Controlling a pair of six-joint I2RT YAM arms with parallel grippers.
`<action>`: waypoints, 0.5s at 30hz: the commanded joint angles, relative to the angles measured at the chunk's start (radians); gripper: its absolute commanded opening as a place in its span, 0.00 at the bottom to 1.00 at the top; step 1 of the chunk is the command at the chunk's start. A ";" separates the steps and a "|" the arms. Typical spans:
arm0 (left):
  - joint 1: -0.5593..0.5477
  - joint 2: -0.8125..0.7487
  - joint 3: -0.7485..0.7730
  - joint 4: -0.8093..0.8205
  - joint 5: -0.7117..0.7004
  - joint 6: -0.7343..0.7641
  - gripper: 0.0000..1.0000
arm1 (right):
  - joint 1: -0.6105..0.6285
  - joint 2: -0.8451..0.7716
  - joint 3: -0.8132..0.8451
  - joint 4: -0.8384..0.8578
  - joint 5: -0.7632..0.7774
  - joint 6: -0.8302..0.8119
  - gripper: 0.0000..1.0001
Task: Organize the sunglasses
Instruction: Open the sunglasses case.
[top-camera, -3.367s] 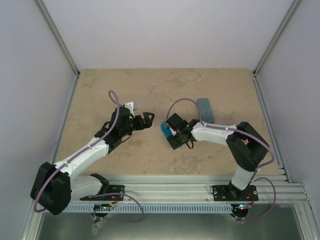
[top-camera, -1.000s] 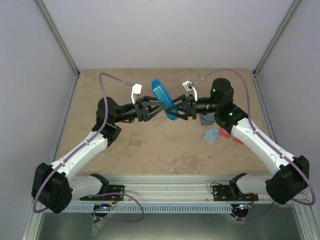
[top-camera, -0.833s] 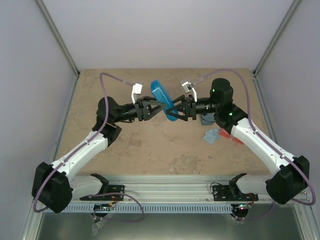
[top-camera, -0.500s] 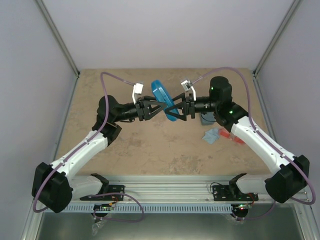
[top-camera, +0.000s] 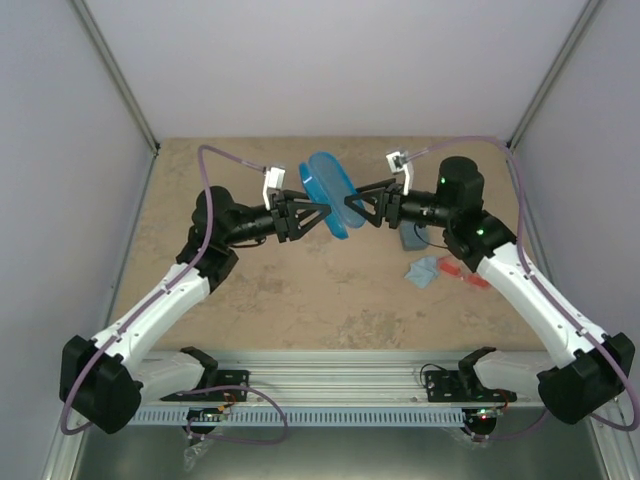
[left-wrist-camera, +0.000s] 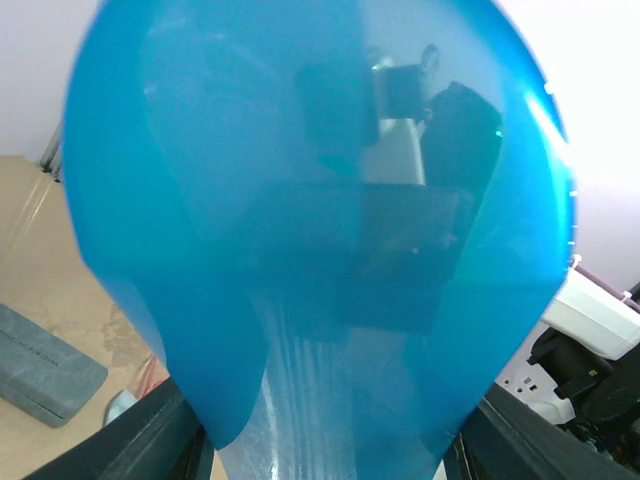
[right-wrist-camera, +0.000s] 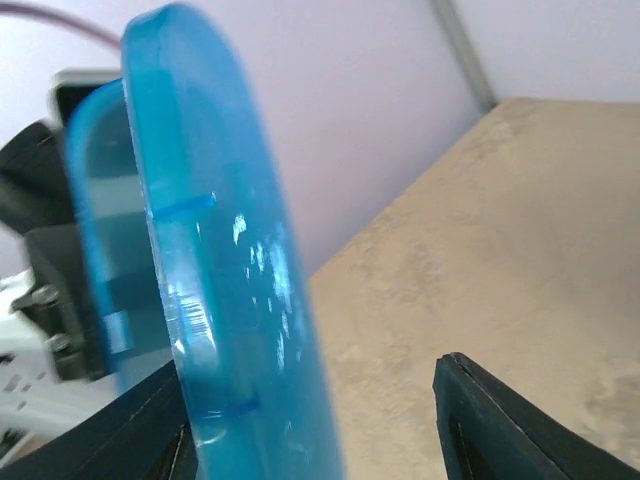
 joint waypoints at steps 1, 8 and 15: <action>-0.008 -0.041 0.022 0.014 0.046 0.032 0.49 | -0.029 -0.024 -0.039 -0.008 0.182 0.048 0.61; -0.009 -0.039 0.010 0.081 0.045 -0.021 0.49 | -0.029 -0.016 -0.028 -0.048 0.173 -0.032 0.48; -0.008 -0.025 0.005 0.110 0.014 -0.054 0.49 | -0.017 0.002 -0.031 -0.075 0.053 -0.125 0.46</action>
